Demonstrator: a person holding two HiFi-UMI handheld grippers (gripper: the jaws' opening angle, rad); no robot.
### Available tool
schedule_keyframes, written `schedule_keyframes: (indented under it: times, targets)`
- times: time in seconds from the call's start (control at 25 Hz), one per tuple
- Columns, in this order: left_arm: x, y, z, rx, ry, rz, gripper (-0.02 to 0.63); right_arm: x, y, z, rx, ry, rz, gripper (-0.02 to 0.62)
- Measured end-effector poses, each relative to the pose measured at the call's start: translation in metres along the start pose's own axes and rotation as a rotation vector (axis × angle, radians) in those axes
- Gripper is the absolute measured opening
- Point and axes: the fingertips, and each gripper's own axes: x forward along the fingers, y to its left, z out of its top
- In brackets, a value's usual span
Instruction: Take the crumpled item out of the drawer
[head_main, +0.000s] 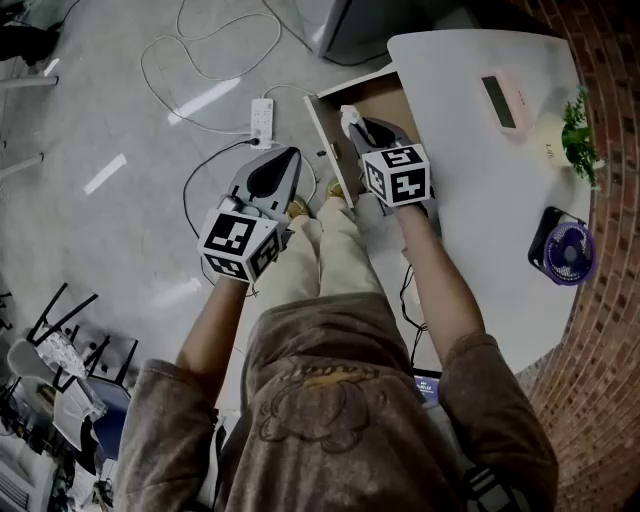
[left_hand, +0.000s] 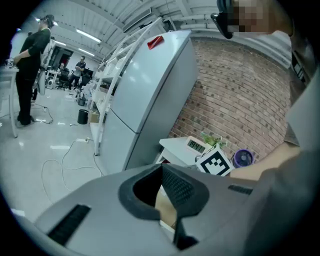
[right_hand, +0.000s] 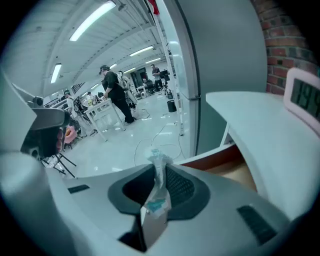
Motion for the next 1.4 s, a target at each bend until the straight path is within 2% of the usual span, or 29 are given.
schedule_keyframes:
  times: [0.16,0.52,0.92,1.12,1.4]
  targets:
    - [-0.015,-0.016,0.033,0.032,-0.035,-0.003,0.008,-0.035,0.008,0.045,-0.021,-0.067,0.022,0.069]
    - [-0.047,-0.05,0.098,0.081,-0.114,-0.03,0.008,-0.127,0.011,0.122,-0.075,-0.201,-0.003,0.069]
    - [-0.076,-0.104,0.142,0.111,-0.168,-0.123,0.008,-0.217,0.032,0.16,-0.128,-0.34,0.049,0.069]
    - [-0.086,-0.122,0.158,0.113,-0.189,-0.158,0.008,-0.258,0.042,0.171,-0.109,-0.399,0.086,0.069]
    - [-0.086,-0.147,0.175,0.138,-0.214,-0.221,0.008,-0.299,0.033,0.175,-0.123,-0.449,0.058,0.069]
